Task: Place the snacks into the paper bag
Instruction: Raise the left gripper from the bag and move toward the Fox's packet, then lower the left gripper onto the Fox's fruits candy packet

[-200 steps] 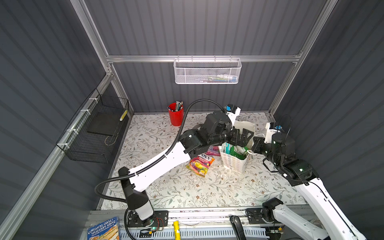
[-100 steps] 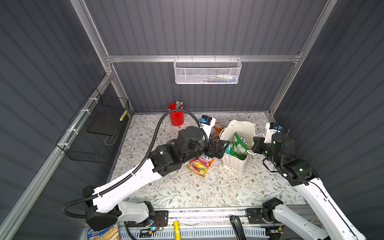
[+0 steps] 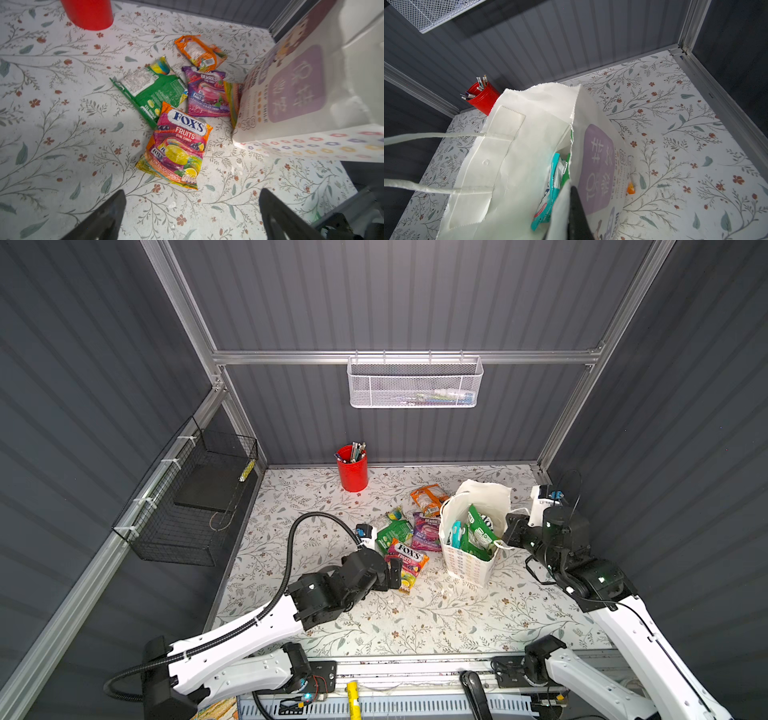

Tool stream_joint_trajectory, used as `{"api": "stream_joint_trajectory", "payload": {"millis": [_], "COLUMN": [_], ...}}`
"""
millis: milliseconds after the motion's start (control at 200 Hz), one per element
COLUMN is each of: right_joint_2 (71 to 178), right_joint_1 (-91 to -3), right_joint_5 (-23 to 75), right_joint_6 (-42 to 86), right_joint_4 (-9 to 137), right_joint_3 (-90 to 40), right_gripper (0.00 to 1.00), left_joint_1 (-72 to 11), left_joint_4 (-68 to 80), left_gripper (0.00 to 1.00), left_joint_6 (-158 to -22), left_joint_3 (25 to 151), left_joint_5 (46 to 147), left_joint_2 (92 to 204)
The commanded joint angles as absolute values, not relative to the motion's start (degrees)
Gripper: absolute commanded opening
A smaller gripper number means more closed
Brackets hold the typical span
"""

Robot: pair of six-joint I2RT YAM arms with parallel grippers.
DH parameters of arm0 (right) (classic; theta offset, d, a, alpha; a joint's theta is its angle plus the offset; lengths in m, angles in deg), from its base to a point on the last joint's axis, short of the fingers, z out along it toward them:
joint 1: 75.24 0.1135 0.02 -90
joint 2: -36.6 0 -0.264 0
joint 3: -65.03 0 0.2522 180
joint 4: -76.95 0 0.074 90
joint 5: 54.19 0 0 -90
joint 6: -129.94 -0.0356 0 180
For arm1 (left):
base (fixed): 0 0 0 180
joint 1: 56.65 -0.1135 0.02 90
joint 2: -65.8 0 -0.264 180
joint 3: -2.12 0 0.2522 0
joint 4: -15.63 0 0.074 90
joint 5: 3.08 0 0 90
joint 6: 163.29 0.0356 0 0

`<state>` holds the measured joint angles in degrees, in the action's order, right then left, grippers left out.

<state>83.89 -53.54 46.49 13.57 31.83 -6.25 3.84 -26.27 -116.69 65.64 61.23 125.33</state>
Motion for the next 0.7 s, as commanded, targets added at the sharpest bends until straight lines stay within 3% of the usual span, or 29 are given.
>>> {"api": "stream_joint_trajectory", "payload": {"millis": [0, 155, 385, 695], "right_joint_2": [83.0, 82.6, 83.0, 83.4], "right_joint_1": [-53.3, -52.7, -52.6, -52.6], "right_joint_5": [46.2, 46.5, 47.5, 46.9], "right_joint_6": [13.8, 14.1, 14.5, 14.1], "right_joint_4": [31.8, 31.7, 31.7, 32.1], "right_joint_3": [-5.7, -5.7, -5.8, -5.8], "right_gripper": [0.00, 0.00, 0.00, 0.00], "left_joint_1": [1.6, -4.9, -8.6, -8.8], "left_joint_4": [-25.4, -16.2, -17.9, -14.7], "left_gripper": [1.00, 1.00, 1.00, 1.00], "left_joint_6": [-122.7, -123.5, -120.0, -126.6], "left_joint_3": [64.3, 61.3, 70.0, 71.9], "left_joint_5": [63.1, 73.7, 76.9, 73.3], "left_joint_2": [130.4, 138.7, 155.6, 164.6]}}
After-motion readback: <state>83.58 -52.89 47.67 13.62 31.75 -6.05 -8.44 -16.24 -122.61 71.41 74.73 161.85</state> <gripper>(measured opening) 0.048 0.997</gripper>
